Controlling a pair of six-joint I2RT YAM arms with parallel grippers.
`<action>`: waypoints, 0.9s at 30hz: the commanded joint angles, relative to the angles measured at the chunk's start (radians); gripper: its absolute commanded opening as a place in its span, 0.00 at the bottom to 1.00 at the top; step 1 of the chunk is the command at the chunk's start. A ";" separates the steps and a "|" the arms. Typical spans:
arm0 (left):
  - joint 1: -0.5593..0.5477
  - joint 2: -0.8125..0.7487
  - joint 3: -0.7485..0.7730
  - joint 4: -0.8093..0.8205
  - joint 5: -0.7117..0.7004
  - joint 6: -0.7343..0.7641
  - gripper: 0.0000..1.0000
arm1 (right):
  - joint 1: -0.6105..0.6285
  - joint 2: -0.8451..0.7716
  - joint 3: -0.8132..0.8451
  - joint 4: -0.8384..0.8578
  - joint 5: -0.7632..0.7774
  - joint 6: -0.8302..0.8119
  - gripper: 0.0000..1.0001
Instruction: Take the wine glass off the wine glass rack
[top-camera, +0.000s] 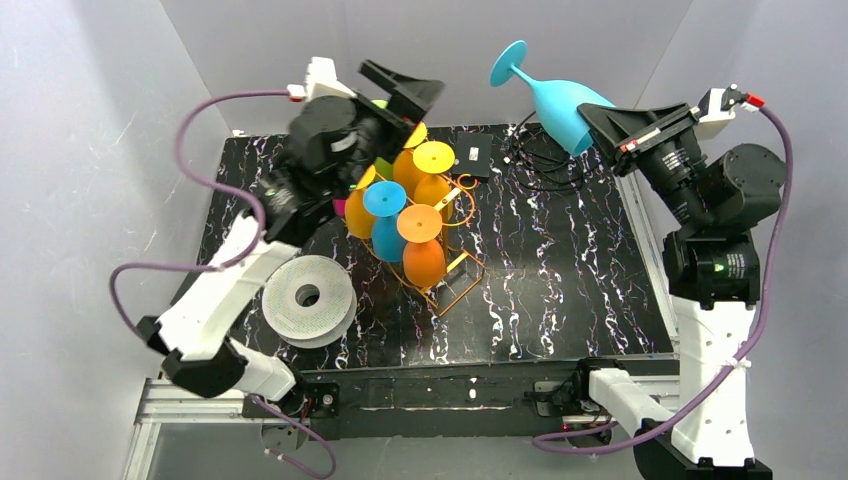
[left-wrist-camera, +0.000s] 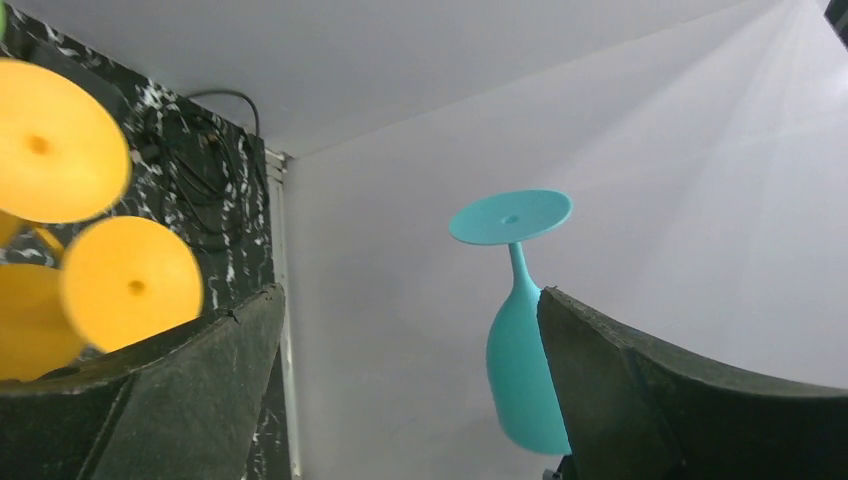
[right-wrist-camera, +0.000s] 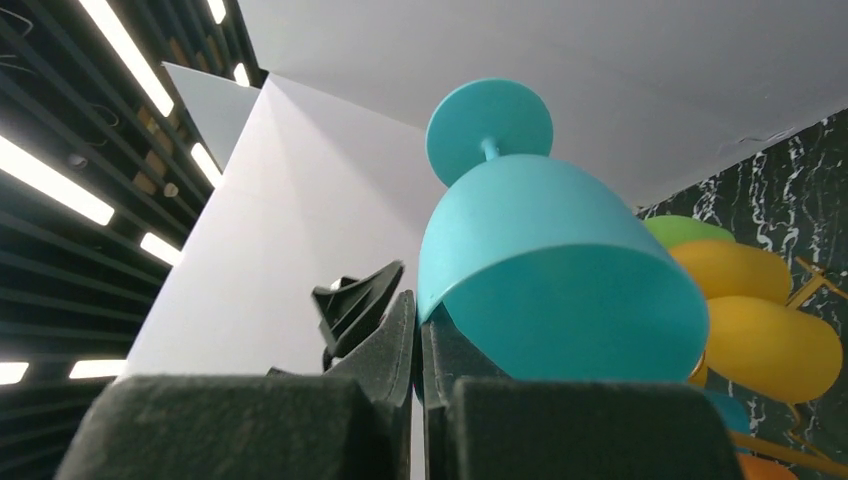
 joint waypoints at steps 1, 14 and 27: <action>0.063 -0.151 -0.001 -0.098 0.023 0.133 0.98 | 0.003 0.039 0.127 -0.121 -0.013 -0.161 0.01; 0.158 -0.230 0.210 -0.491 0.148 0.574 0.98 | 0.003 0.175 0.376 -0.496 -0.039 -0.533 0.01; 0.157 -0.278 0.271 -0.769 0.234 0.864 0.98 | 0.002 0.366 0.691 -1.044 0.110 -0.854 0.01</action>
